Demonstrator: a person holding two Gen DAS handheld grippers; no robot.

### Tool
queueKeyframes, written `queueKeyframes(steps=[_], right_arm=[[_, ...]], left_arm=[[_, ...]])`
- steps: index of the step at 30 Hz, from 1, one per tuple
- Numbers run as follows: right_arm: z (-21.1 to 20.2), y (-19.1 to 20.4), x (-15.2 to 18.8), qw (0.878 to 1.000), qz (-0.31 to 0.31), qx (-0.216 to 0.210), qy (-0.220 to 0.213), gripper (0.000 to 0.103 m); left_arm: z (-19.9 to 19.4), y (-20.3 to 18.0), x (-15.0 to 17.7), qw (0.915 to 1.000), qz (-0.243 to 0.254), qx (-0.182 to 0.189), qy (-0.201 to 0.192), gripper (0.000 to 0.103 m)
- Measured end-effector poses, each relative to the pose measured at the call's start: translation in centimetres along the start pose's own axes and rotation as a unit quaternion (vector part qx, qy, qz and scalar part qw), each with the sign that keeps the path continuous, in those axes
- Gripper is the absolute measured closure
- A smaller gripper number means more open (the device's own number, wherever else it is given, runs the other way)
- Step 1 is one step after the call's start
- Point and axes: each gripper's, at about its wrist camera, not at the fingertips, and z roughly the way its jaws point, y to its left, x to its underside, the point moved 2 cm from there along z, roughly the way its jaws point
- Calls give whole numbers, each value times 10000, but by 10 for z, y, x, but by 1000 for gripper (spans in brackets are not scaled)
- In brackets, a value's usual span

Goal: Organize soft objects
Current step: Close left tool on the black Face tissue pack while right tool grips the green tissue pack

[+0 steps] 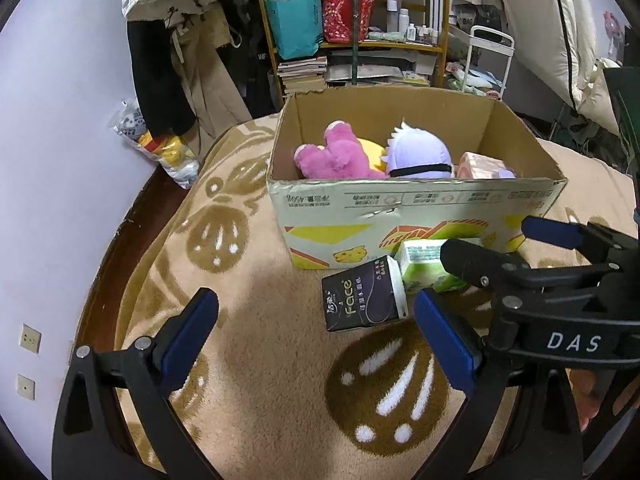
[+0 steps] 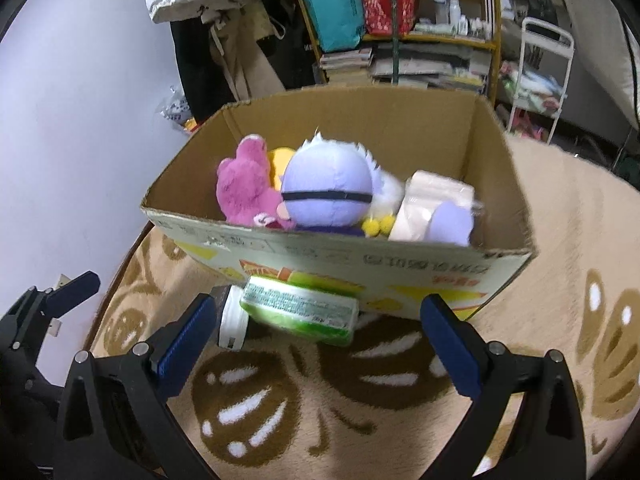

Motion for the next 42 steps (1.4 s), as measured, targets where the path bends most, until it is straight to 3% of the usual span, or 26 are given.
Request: queueKeyframes(steps=[20,27,29,31,34,42], right_arm=[[47,-3,5,9963,311,-178,776,0],[57,-4,7,9961,464,-152,741,0],[57,-3,7,9967,406,-117,700,0],[57,-2,7,9968,410,-113,676,0],[58,-4,7,9964,493,-132,673,0],[61,-6,6,9960,564,-158,673,0]], left_arm=[[45,-11,12,9969,-59,609,500,6],[58,-8,17,9945,-287,770,653,6],[61,-8,17,9936,-338,841,669,9],[65,-8,19,9921,-383,943,734,25],[76,-8,23,9872,-502,1148,984,38],[76,-11,24,9874,-495,1117,1004,38]])
